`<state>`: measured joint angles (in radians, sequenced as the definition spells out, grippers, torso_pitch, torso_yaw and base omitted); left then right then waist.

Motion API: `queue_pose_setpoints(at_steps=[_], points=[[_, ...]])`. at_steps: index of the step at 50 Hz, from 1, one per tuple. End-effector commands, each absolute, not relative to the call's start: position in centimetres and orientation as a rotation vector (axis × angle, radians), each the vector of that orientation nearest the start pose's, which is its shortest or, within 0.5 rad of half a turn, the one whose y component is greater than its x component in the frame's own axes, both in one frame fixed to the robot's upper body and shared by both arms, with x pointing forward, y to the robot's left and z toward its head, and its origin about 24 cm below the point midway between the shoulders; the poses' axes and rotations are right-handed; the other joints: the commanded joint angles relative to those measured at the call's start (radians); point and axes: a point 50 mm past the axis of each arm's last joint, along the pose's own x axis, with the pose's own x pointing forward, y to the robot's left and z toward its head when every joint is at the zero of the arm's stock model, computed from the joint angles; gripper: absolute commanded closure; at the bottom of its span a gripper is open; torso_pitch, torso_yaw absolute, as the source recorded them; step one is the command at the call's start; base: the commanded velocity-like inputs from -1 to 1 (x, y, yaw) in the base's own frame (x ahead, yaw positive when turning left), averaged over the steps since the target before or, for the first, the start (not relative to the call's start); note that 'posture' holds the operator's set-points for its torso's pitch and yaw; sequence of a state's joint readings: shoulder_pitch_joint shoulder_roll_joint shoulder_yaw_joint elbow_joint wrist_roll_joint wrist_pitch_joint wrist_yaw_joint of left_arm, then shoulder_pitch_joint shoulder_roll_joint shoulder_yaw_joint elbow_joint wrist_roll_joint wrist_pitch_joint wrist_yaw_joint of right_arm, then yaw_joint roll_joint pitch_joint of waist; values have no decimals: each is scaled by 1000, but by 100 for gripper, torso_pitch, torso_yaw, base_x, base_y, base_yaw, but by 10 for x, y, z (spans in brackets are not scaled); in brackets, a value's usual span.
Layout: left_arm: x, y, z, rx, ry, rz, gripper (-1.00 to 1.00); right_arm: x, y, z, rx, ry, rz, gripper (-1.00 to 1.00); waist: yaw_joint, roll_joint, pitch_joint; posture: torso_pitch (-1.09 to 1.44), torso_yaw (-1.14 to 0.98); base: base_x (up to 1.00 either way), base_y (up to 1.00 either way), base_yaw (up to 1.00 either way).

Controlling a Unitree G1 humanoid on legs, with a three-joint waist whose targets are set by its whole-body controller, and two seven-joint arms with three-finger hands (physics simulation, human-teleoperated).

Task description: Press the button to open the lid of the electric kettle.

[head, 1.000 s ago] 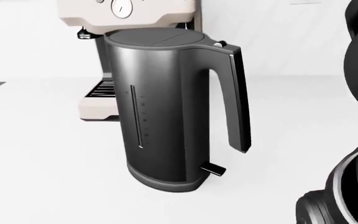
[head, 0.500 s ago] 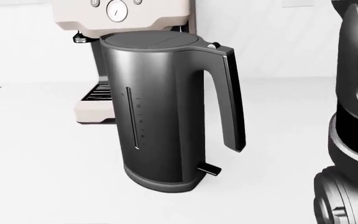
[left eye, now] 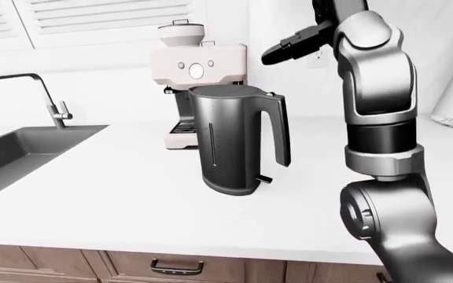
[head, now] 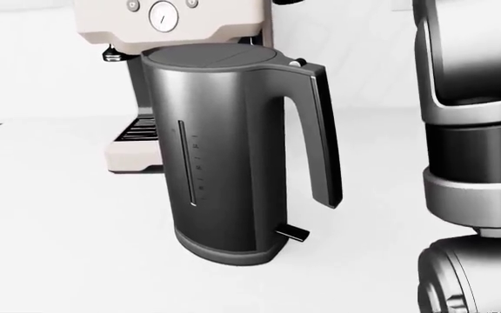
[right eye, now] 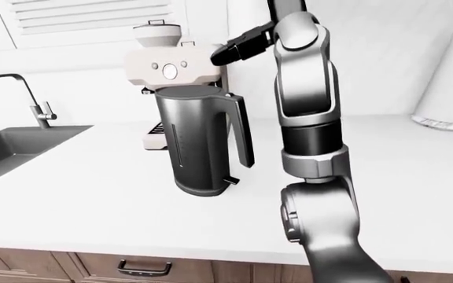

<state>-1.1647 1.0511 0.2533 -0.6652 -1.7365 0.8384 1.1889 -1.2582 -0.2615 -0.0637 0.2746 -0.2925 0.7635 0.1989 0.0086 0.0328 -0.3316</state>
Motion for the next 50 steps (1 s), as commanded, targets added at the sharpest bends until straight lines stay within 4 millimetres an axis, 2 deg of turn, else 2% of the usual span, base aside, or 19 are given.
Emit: queue_pose_setpoints(at_steps=[1, 18, 33, 50], points=[[163, 175, 413, -131, -635, 37, -100, 368, -136, 354, -428, -286, -24, -100, 0, 1, 0, -62, 0, 0, 0, 0], [162, 175, 414, -131, -636, 35, -100, 381, -147, 337, -432, -234, -50, -100, 0, 0, -2, -62, 0, 0, 0, 0], [164, 175, 413, -129, -635, 35, -100, 395, -148, 325, -473, -179, -50, -100, -1, 2, -4, -62, 0, 0, 0, 0], [163, 174, 412, -127, -634, 34, -100, 403, -147, 329, -585, -122, -39, -100, -1, 4, -4, -62, 0, 0, 0, 0]])
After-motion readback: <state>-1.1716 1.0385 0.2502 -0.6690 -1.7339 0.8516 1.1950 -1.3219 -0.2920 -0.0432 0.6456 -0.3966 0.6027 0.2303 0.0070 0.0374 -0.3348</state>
